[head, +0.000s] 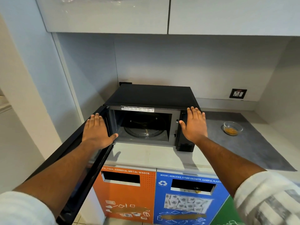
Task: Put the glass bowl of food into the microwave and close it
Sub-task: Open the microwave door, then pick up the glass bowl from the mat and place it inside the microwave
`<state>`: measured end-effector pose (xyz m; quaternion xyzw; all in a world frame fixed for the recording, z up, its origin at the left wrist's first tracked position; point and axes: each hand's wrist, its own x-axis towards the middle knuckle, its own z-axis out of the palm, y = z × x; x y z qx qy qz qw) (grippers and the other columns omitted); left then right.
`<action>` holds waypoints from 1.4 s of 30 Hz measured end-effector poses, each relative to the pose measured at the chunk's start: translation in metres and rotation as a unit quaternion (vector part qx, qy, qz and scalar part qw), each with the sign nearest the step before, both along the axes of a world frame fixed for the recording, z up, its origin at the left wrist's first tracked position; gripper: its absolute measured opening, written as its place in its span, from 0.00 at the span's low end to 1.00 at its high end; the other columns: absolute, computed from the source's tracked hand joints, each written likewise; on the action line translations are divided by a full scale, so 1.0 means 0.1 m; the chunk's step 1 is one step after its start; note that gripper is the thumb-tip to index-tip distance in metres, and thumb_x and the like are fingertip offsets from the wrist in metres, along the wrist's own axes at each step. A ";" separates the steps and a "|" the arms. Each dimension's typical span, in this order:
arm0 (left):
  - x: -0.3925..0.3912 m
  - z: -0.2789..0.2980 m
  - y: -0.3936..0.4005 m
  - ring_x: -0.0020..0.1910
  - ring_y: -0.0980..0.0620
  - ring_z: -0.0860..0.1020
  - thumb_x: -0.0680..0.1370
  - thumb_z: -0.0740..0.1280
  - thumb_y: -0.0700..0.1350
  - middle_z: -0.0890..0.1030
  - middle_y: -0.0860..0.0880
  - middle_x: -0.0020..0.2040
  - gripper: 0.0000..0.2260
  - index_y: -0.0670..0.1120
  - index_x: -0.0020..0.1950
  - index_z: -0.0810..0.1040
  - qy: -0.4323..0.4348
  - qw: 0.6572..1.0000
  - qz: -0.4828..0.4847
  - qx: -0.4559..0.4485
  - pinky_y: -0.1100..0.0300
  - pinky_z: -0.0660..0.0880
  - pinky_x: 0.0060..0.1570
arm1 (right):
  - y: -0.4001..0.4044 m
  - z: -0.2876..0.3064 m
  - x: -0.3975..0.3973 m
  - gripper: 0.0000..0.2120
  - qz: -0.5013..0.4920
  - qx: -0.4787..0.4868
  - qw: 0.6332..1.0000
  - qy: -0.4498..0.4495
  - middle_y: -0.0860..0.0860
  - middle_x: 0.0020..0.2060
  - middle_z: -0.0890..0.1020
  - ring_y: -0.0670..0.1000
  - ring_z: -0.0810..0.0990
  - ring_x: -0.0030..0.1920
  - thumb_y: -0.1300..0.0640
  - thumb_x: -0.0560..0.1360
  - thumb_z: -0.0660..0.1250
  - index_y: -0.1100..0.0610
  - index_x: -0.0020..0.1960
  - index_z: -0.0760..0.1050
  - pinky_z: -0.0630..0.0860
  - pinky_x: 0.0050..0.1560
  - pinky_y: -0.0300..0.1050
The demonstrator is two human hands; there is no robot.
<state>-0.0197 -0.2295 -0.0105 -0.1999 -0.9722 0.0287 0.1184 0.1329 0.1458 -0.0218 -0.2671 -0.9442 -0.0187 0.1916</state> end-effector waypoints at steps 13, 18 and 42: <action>0.41 -0.10 0.75 0.82 0.41 0.45 0.77 0.59 0.66 0.48 0.40 0.82 0.43 0.39 0.81 0.49 -0.043 0.986 -0.141 0.077 0.46 0.47 0.79 | -0.04 -0.10 0.50 0.37 0.045 -0.066 0.996 0.044 0.56 0.82 0.57 0.58 0.53 0.83 0.38 0.81 0.57 0.56 0.82 0.53 0.51 0.81 0.58; 0.75 -0.14 1.28 0.82 0.42 0.46 0.78 0.60 0.65 0.48 0.42 0.83 0.42 0.40 0.81 0.50 -0.062 0.976 -0.174 0.111 0.47 0.48 0.79 | 0.16 -0.22 0.89 0.37 0.032 -0.093 0.994 0.050 0.56 0.82 0.57 0.58 0.53 0.82 0.37 0.81 0.57 0.54 0.82 0.53 0.52 0.81 0.58; 2.36 -0.97 4.23 0.82 0.48 0.46 0.80 0.57 0.63 0.48 0.50 0.83 0.37 0.47 0.82 0.48 -0.234 0.923 -0.232 0.199 0.49 0.51 0.77 | 2.54 -1.09 2.29 0.36 -0.052 -0.281 0.954 0.093 0.58 0.80 0.63 0.59 0.61 0.80 0.41 0.80 0.62 0.60 0.80 0.59 0.63 0.78 0.56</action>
